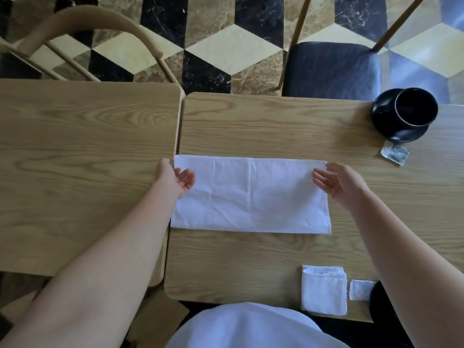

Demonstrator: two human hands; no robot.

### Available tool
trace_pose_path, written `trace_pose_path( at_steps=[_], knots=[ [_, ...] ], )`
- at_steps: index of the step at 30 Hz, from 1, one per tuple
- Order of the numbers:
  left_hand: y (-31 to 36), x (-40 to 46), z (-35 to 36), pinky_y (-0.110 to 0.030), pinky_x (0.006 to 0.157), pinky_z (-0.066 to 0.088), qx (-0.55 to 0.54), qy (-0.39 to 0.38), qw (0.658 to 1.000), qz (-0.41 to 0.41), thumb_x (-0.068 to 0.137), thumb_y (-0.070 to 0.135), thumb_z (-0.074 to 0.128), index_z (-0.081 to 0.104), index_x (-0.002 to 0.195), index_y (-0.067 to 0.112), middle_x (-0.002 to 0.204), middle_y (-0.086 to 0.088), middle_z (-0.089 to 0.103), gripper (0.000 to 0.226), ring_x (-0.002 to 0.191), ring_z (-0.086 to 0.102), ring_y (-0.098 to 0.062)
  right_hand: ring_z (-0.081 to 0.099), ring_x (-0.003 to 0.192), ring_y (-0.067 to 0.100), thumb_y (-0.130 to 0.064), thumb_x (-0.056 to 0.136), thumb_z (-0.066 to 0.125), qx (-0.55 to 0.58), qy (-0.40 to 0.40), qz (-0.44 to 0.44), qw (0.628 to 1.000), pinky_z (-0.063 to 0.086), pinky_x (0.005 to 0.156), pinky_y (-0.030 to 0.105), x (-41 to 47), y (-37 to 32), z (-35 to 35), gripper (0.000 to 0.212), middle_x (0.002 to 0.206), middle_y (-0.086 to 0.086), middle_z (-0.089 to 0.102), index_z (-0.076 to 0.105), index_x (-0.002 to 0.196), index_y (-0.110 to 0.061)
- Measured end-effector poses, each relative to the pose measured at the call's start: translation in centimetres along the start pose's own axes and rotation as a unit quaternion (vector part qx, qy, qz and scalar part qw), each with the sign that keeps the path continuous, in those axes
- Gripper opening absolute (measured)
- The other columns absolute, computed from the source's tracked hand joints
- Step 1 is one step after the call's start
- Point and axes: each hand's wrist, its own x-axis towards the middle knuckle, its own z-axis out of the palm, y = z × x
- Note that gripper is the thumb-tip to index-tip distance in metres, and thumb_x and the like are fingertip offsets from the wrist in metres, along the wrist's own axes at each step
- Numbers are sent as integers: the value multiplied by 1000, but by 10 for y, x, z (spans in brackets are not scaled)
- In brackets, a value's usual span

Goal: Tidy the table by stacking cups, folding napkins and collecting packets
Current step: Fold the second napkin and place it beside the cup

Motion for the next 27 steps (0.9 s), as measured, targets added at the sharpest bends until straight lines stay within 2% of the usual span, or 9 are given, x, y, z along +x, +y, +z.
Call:
trace_pose_path(
  at_steps=[1,2,4,6,9,13,16,20,27],
  knots=[
    [-9,-6,1,-34,58,48,84,29,995,54,93,40,42,50,78,11,72,-9,61,34,63,60,-28,71,78,24,-11,95,54,-44,20,-28,998,62,78,35,-4,5,1,16,99,22,69,59,105,1],
    [-22,-10,0,-35,59,45,215,90,960,153,92,40,42,52,79,10,70,-8,59,34,65,60,-30,70,75,23,-14,94,53,-131,59,-80,986,61,78,36,-8,14,1,23,97,21,70,60,110,0],
    [-55,-21,-1,-35,58,40,407,77,844,341,89,36,47,50,72,15,62,-2,54,28,65,56,-31,66,73,22,-19,90,55,-318,123,-211,916,56,74,36,-24,41,11,23,92,13,72,63,109,-9],
    [-92,-35,-2,-32,52,34,515,-64,781,348,86,34,50,42,61,17,55,5,48,31,56,47,-23,64,63,15,-17,90,58,-395,7,-225,891,51,62,32,-49,76,37,7,78,4,71,63,95,-15],
    [-135,-38,-7,-30,51,34,593,-177,738,268,83,29,51,47,55,12,52,-1,52,33,61,53,-24,63,53,15,-6,90,56,-405,-198,-92,888,52,57,31,-73,131,79,9,69,7,70,62,86,-11],
    [-149,-37,-10,-33,58,32,603,-131,741,266,87,23,52,43,58,14,60,-1,55,32,70,55,-27,70,69,17,-4,86,48,-430,-194,-71,879,58,63,29,-74,169,95,17,78,8,73,64,94,-6],
    [-136,-38,-17,-29,54,39,615,-132,740,236,82,26,50,47,60,17,60,-3,64,24,60,63,-20,73,84,31,-6,83,49,-461,-172,-88,866,60,75,42,-69,171,85,22,87,15,77,70,92,-5],
    [-113,-28,-44,-18,43,49,570,-101,796,178,77,29,44,61,68,12,55,-4,72,26,47,70,-13,76,78,34,-5,82,51,-467,-135,-77,871,61,71,46,-53,154,49,18,76,13,76,67,76,-12],
    [-76,0,-81,-33,62,56,524,-15,845,107,73,26,43,65,59,2,60,-16,73,35,60,75,-32,75,64,26,-12,74,52,-495,-32,-77,865,62,66,39,-24,100,-40,17,63,5,75,68,69,-10]
  ],
)
